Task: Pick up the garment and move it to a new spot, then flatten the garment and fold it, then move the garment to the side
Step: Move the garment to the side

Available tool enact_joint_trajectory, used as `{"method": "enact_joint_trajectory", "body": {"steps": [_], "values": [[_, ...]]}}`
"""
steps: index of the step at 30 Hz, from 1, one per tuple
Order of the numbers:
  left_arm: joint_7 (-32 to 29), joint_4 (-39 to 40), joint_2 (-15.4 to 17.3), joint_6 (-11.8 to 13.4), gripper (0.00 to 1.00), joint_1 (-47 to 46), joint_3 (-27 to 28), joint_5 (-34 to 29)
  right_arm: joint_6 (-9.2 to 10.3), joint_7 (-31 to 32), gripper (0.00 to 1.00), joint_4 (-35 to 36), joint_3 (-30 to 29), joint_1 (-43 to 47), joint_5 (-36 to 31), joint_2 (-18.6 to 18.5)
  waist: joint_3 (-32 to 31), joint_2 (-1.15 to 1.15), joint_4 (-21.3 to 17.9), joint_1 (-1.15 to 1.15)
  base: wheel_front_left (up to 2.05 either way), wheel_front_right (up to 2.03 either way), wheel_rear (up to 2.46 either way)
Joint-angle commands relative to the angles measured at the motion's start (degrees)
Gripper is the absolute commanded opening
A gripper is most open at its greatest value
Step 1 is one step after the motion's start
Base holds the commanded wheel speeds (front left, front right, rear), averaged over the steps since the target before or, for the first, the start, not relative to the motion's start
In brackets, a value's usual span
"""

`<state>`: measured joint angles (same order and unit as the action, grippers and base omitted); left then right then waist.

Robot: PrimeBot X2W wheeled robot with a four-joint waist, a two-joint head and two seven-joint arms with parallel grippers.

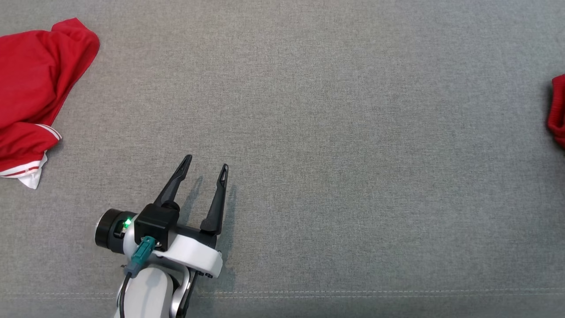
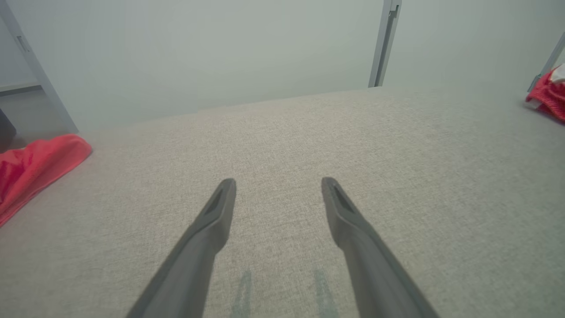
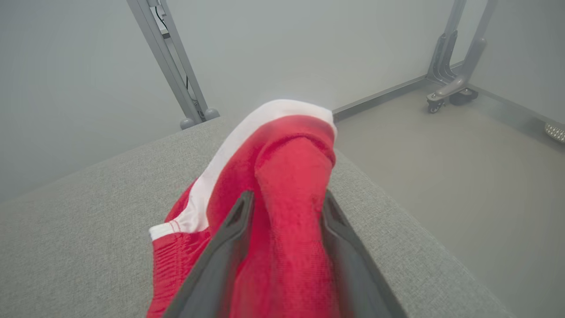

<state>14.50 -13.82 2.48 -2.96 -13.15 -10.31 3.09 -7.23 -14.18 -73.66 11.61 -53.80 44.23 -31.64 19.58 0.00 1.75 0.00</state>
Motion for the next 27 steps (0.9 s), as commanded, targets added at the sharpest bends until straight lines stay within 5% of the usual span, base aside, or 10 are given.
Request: {"method": "enact_joint_trajectory", "body": {"steps": [1,7,11,19,27], "values": [[0.5,1.5,0.4,0.4,1.0,-1.6,1.5,0.0,-0.25,-0.8,1.0,0.2,0.1,0.3,-1.9,-1.4,0.0,0.0,0.0,0.0,0.0,0.0,0.0],[0.5,1.3,0.4,0.6,1.0,-1.8,1.1,0.4,-0.25,-0.8,1.0,0.9,-6.8,0.2,-10.7,-4.5,-0.7,0.0,0.1,0.0,0.0,0.0,0.0],[0.5,1.0,0.4,0.8,1.0,-1.2,1.3,0.8,-0.25,-0.8,1.0,6.9,-13.2,2.3,-17.1,-3.4,-2.5,0.0,-0.2,0.0,0.0,0.0,0.0],[0.5,0.3,0.4,1.5,1.0,0.6,1.2,2.0,-0.25,-0.8,1.0,22.6,-23.8,10.6,-28.5,4.7,-7.3,0.0,-1.2,0.0,0.0,0.0,0.0],[0.5,-0.6,0.4,1.9,1.0,2.9,1.9,3.0,-0.25,-0.8,1.0,36.2,-22.7,19.0,-32.5,12.4,-11.5,0.0,-1.7,0.0,0.0,0.0,0.0]]}}
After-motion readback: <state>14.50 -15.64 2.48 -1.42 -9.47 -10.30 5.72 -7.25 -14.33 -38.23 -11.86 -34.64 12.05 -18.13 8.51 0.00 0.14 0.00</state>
